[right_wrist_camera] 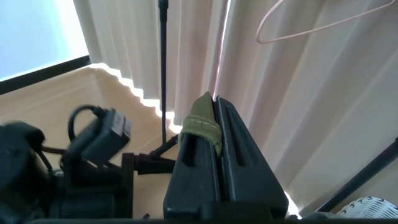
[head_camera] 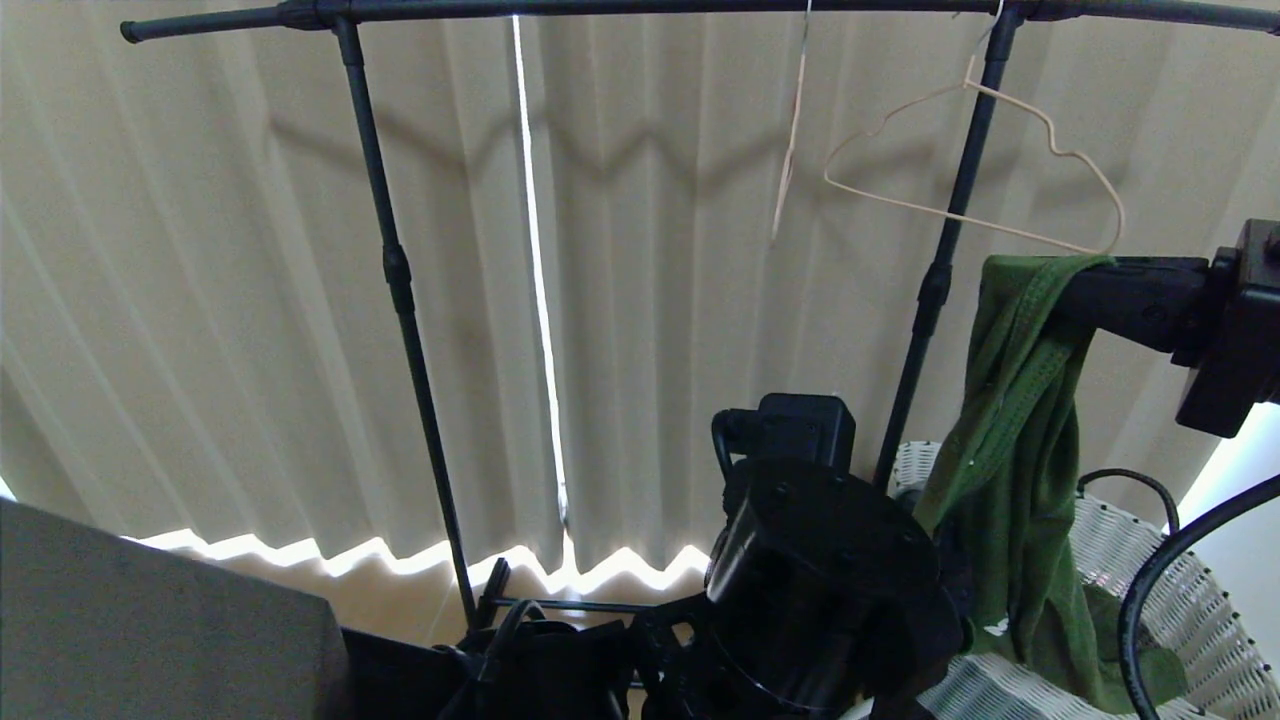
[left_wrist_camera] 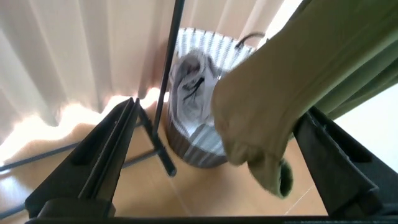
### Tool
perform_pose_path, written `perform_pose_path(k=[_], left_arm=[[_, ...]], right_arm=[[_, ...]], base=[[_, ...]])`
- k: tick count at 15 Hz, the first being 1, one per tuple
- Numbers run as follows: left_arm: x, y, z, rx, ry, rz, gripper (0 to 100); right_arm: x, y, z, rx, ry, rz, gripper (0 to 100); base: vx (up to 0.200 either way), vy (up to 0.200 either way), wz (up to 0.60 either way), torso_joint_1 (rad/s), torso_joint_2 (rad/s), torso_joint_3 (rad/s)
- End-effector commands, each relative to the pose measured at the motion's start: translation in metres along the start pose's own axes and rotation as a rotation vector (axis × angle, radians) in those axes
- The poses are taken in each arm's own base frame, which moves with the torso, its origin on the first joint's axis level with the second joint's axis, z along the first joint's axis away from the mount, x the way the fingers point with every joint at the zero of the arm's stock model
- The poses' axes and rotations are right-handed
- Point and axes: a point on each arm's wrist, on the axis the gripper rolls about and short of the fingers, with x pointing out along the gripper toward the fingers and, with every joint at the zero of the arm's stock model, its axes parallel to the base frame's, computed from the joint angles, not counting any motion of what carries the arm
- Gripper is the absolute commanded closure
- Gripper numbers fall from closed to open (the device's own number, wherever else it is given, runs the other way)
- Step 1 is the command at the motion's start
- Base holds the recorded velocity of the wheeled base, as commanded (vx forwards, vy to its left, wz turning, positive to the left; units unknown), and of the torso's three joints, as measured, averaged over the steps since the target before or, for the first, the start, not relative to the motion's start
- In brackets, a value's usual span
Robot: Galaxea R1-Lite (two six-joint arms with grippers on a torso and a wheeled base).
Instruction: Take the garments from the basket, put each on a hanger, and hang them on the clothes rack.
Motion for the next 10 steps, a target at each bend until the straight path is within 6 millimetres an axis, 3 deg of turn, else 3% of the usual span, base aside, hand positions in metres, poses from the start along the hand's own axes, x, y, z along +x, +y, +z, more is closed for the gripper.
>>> perform_pose_path(k=[1, 10], left_arm=[[-0.005, 0.002, 0.003, -0.007, -0.016, -0.005, 0], [-0.008, 0.015, 0.005, 0.005, -0.042, 0.022, 0]], right_arm=[[0.0, 0.0, 0.0, 0.0, -0.001, 0.001, 100], [-0.001, 0.0, 0.0, 0.0, -0.003, 0.001, 100]], base=[[0.0, 0.0, 0.0, 0.0, 0.0, 0.0], [0.0, 0.0, 0.0, 0.0, 0.0, 0.0]])
